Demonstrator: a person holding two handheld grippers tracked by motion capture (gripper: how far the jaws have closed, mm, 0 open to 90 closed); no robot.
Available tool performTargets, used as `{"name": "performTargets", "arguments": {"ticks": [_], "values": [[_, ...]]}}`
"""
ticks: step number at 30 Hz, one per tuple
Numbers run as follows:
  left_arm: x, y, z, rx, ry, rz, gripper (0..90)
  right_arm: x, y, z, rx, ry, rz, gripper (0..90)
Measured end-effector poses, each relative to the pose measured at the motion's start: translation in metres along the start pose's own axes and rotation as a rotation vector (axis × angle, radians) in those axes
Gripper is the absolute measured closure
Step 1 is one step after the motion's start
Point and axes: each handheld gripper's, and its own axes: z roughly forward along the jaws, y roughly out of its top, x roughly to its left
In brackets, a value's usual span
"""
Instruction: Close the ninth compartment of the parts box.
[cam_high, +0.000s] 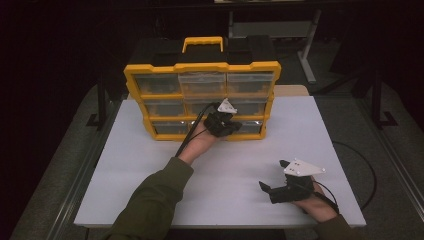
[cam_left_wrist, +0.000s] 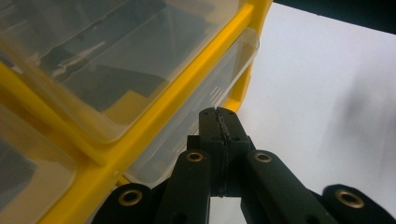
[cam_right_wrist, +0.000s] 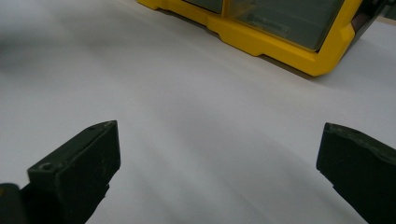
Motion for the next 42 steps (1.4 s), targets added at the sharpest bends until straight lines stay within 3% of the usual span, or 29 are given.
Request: {"name": "performTargets", "arguments": {"ticks": [3,6,13,14,15,21,34,42], "values": [[0.001,0.000,-0.001,0.015,-0.001,0.012,89.7,0.000,0.000,0.000,-0.001,0.000,0.000,0.0],[0.000,-0.001,-0.004,0.005,-0.028,-0.004,87.5,0.000,0.000,-0.001,0.001,0.003,0.005,0.0],[-0.004,-0.004,-0.016,0.016,-0.073,-0.006,72.4,0.001,0.000,-0.001,-0.002,-0.001,0.001,0.0],[-0.002,-0.005,-0.018,0.017,-0.086,0.018,70.0,0.001,0.000,-0.001,-0.001,-0.001,0.005,0.0],[-0.004,-0.007,-0.020,0.013,-0.089,-0.014,67.4,0.001,0.000,-0.001,0.000,0.000,0.004,0.0],[-0.006,-0.013,-0.030,0.012,-0.123,-0.024,56.1,0.001,0.000,0.000,0.003,-0.002,0.006,0.0],[-0.012,-0.026,-0.046,0.017,-0.117,-0.016,35.8,0.001,0.000,0.002,0.003,0.003,-0.004,0.0],[-0.010,-0.037,-0.054,0.017,-0.081,-0.030,19.7,0.002,-0.001,0.002,0.009,0.004,-0.003,0.0]]}}
